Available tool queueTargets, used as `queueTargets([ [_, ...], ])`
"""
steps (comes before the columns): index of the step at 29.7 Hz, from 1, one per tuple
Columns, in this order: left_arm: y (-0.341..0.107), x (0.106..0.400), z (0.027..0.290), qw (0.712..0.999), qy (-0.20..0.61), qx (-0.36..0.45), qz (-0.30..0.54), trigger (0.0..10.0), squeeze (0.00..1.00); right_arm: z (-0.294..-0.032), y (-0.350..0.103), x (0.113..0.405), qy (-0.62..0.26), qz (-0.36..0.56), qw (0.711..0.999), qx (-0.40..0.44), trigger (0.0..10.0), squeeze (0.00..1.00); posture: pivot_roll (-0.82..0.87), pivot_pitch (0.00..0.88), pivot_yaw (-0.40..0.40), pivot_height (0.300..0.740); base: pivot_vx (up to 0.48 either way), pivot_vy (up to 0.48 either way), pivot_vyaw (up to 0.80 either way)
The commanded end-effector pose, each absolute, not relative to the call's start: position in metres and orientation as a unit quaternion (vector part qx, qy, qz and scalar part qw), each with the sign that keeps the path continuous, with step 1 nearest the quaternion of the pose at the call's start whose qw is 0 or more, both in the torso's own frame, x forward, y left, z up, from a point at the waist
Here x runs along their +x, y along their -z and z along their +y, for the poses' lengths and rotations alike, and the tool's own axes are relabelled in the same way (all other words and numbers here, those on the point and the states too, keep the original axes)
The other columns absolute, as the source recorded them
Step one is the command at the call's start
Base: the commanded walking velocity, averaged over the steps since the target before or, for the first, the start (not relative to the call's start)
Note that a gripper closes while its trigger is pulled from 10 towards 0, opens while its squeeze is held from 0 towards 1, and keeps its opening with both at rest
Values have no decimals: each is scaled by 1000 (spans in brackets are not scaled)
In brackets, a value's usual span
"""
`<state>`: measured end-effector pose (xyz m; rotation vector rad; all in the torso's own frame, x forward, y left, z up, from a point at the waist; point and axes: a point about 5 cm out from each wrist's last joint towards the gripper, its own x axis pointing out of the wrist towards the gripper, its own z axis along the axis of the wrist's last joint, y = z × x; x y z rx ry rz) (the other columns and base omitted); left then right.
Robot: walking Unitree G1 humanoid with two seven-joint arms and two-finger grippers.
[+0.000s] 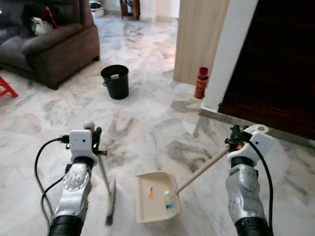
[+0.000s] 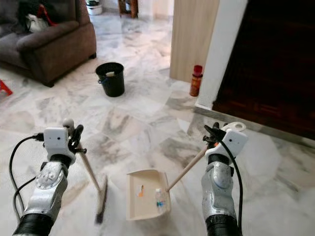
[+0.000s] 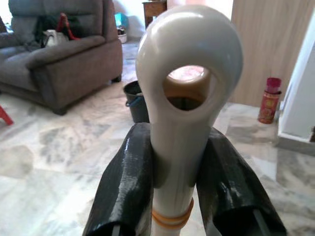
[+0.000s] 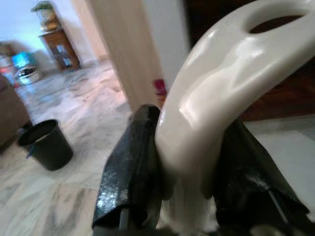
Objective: Sweep floor
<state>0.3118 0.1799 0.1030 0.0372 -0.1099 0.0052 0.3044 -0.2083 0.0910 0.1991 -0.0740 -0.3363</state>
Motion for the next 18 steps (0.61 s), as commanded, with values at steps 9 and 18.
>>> queueTargets([
  [9, -114, 314, 191, 996, -12, 35, -79, 10000, 0, -199, -110, 314, 149, -77, 980, 109, 10000, 0, -79, 0, 19, 740, 443, 0, 223],
  [18, -115, 315, 190, 996, -13, 33, -80, 10000, 0, -198, -113, 316, 147, -81, 980, 108, 10000, 0, -74, 0, 18, 740, 448, 0, 0],
])
